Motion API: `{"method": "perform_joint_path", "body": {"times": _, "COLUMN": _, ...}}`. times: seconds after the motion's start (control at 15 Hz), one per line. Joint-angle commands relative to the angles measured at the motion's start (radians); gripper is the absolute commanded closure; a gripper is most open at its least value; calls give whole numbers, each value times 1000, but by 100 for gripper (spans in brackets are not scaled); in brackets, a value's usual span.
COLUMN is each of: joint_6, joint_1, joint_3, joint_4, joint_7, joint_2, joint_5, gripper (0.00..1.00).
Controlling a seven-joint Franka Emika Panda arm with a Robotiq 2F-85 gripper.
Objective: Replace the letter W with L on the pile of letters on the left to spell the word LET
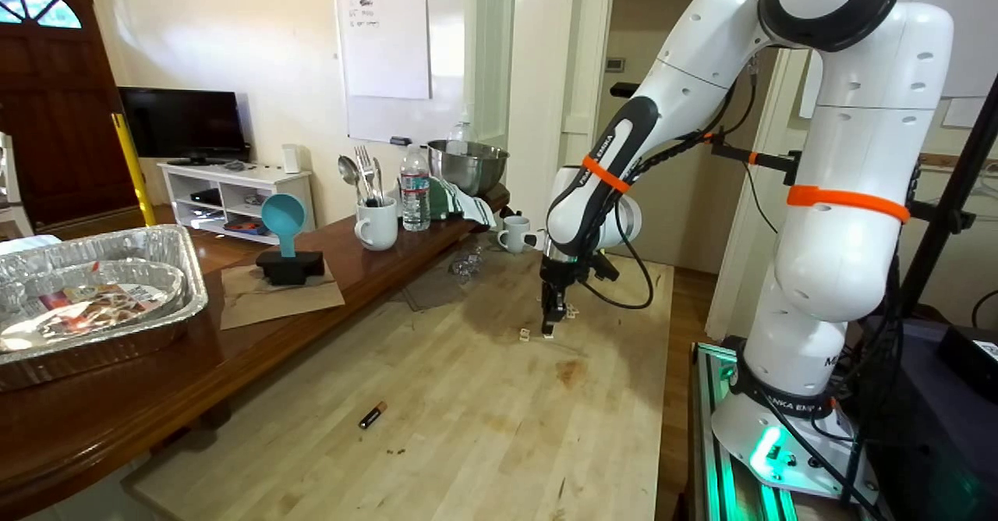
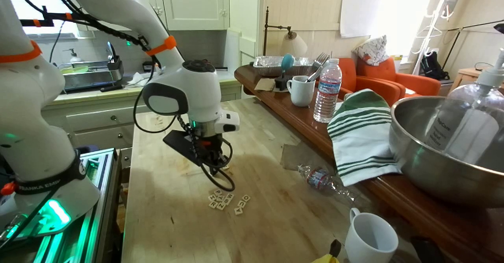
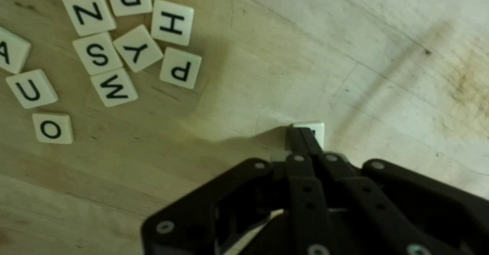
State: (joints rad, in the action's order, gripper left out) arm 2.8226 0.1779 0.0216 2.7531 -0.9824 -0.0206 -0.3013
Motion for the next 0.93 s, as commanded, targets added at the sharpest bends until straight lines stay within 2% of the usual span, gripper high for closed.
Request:
{"method": "perform_joint_path", "body": {"times": 0.0, "joint_6": 25, "joint_1": -21, "joint_3": -15, "joint_4": 0, "joint_7": 39, "joint_2": -32, "joint_5": -6, "gripper": 100}}
{"method": "perform_joint_path", "body": {"times": 0.67, "joint_6": 57, "joint_1": -66, "joint_3": -45, "joint_4": -2, "joint_7": 193, "joint_2": -47, "joint_5": 2, "gripper": 100}}
{"method": "perform_joint_path", "body": {"times": 0.87, "joint_6": 63, "joint_1": -92, "joint_3": -36, "joint_4": -3, "joint_7": 242, "joint_2": -50, "joint_5": 13, "gripper": 100}}
